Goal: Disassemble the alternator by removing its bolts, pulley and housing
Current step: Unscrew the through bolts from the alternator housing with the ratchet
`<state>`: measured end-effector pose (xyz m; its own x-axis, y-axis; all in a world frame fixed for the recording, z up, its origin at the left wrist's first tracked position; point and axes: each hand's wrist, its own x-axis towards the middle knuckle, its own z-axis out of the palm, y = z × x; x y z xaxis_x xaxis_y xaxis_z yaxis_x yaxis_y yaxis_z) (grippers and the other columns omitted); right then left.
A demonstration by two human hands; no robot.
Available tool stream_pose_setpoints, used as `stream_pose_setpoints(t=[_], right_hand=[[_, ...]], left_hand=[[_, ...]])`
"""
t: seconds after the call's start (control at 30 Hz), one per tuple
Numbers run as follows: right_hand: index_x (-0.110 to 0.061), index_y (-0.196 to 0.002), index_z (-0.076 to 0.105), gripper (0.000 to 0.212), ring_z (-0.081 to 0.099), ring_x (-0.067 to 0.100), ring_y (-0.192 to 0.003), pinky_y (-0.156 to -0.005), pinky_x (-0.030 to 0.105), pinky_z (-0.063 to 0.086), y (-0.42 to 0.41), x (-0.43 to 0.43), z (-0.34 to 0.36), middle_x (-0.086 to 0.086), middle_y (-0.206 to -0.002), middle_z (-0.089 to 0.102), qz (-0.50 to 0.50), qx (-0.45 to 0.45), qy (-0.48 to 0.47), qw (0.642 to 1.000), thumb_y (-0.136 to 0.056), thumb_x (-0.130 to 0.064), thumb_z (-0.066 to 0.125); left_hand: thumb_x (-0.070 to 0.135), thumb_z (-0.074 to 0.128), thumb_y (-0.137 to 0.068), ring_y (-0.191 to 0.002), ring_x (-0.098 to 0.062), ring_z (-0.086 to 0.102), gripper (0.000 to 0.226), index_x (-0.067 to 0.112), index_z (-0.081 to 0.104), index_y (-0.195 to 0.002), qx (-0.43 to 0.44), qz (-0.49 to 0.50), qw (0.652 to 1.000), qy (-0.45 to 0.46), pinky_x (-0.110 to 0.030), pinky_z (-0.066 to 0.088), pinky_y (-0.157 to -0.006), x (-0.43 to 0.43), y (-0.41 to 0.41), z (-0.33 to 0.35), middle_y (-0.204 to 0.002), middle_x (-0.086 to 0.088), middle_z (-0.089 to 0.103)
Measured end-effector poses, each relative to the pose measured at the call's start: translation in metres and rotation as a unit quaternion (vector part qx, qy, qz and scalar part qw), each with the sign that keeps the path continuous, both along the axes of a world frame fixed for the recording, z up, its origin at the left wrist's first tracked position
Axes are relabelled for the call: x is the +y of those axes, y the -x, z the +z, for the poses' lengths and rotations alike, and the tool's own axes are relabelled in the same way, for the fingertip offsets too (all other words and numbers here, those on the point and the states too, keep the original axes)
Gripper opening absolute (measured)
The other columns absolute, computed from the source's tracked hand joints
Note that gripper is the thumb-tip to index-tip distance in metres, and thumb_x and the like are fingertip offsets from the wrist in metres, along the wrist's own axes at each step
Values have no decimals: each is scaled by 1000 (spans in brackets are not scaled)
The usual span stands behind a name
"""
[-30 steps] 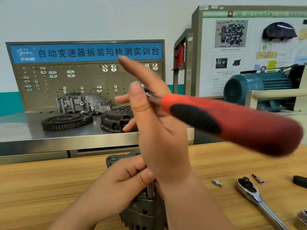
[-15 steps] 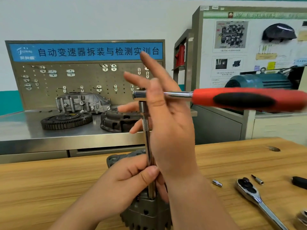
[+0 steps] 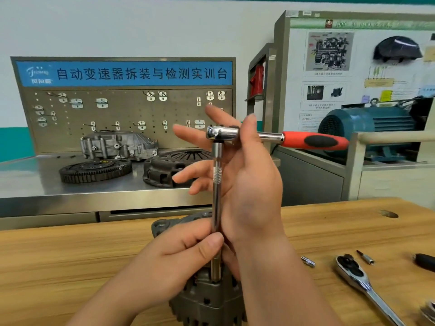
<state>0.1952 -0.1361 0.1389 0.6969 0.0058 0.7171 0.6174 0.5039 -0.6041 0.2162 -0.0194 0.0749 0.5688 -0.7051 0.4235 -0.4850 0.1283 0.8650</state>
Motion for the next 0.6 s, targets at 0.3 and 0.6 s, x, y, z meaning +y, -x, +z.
stream_pose_setpoints(t=[0.3,0.6], right_hand=[[-13,-132,57,37,53,-11,-110,-91,8,41,5,9,-2,-26,-108,56,-315,-225,111,915,-96,-14,52],[-22,-120,58,40,69,19,-64,-48,22,49,6,2,0,8,-106,73,-55,-33,-16,998,-96,-43,32]], left_hand=[[43,65,-82,-90,7,66,10,42,75,-82,-47,83,995,1,-3,45,-68,-5,1,-3,-82,26,72],[57,53,-88,-91,-2,67,46,18,64,-109,-40,20,999,-4,-12,48,-78,-2,3,1,-100,-5,72]])
